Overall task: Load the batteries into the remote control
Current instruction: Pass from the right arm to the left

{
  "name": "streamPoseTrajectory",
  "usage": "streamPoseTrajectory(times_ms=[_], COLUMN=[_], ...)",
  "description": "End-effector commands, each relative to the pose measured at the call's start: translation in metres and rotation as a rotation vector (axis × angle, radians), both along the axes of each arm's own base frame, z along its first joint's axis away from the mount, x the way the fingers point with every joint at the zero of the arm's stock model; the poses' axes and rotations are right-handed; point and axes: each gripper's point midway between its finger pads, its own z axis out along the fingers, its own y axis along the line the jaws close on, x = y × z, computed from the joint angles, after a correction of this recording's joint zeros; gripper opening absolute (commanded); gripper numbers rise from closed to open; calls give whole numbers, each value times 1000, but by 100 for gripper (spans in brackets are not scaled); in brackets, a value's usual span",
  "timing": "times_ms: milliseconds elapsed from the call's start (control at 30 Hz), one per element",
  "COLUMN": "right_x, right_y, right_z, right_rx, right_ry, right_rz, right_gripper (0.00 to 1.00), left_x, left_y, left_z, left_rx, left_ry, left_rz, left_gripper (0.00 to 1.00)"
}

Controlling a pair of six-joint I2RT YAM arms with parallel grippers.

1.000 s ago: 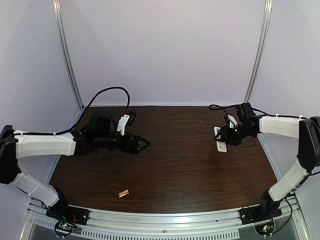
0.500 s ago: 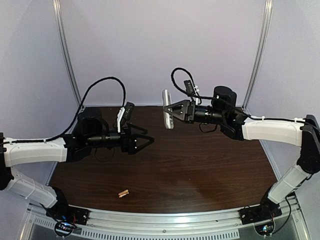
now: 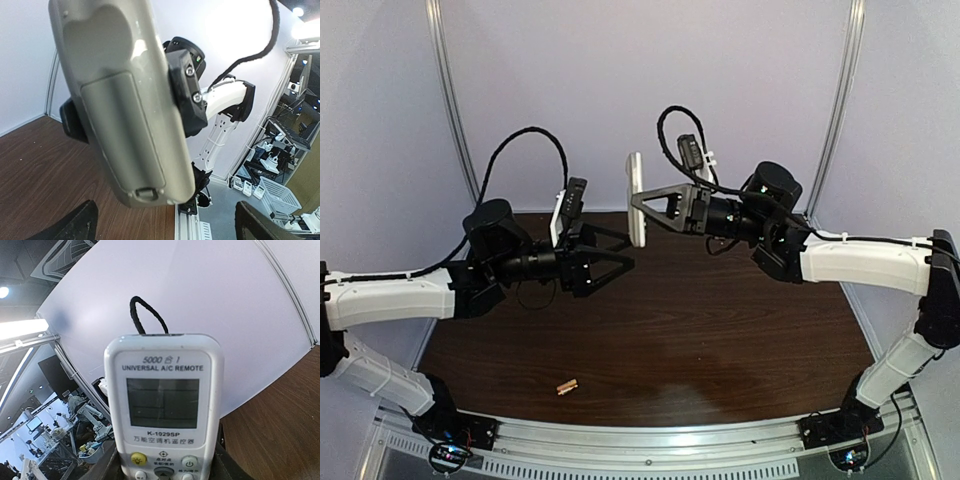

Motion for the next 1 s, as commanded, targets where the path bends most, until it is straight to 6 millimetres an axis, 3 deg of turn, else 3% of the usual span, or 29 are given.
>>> streamPoseTrajectory(times_ms=[0,233,567,967], right_x=[-13,-23,-32,-36], right_y=[7,12,16,14], right_z=[13,15,14,10], right_rx=[38,35,41,28], right_ry=[-43,-58,-63,-71], right_rz=[44,74,103,102], right_gripper=[30,30,30,32], left_x=[-3,-15,-22,-12], left_y=[-6,-10,-12,-15], left_z=[23,34,46,50], left_rx=[-66,-117,-152,-164], left_ry=[-13,-12,-24,-10], left_rz=[-38,-100,-130,-88], left_gripper=[98,94,81,56])
